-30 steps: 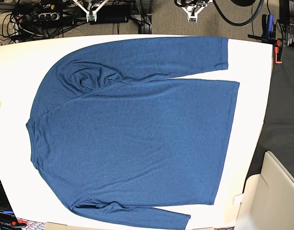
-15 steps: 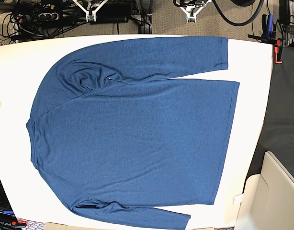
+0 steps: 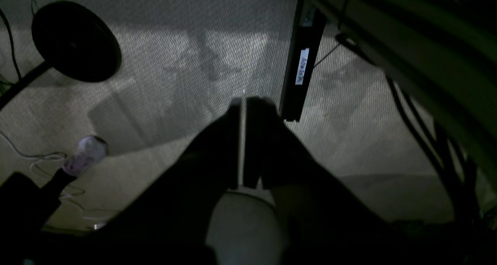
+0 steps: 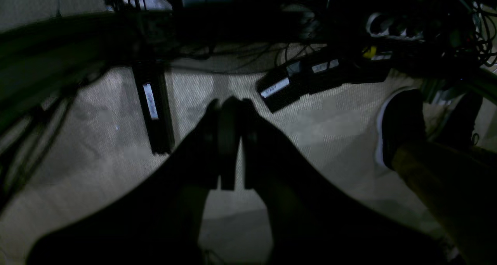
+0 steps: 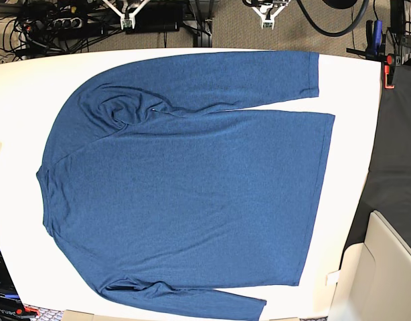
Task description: Fold the T-shirt properly
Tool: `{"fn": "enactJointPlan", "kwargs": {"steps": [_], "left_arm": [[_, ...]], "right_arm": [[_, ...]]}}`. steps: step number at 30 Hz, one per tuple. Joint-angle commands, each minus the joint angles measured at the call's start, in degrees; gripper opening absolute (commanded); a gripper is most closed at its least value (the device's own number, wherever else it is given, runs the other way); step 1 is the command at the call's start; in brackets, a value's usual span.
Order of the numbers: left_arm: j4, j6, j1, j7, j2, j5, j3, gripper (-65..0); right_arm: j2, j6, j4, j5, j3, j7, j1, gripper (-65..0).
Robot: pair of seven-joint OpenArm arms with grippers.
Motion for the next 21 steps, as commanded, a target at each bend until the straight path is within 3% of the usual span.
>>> {"fn": "enactJointPlan", "kwargs": {"steps": [1,7,13,21], "left_arm": [[0.2,0.0,0.7,-0.3,-0.3,0.1,-0.1,-64.9],[5.4,0.0,4.3,0.2,-1.7,0.1,0.1,-64.9],[11.6,0.0,9.0,0.3,-3.9,0.1,0.0,-64.9],[22.1,0.0,17.5,0.2,-6.6,0.0,0.0,-64.9]], "right_arm": [[1.0,-0.4,0.1,-1.0,-0.1,0.3,-0.6,-64.0],[3.4,-0.4,3.7,-2.3,0.0,0.3,-3.9,-64.0],[5.1,-0.4,9.8,-2.3,0.0,-3.9,-7.6,-64.0],[7.9,-0.4,16.8,-2.3,0.0,-3.9,-12.9,-64.1]]}}
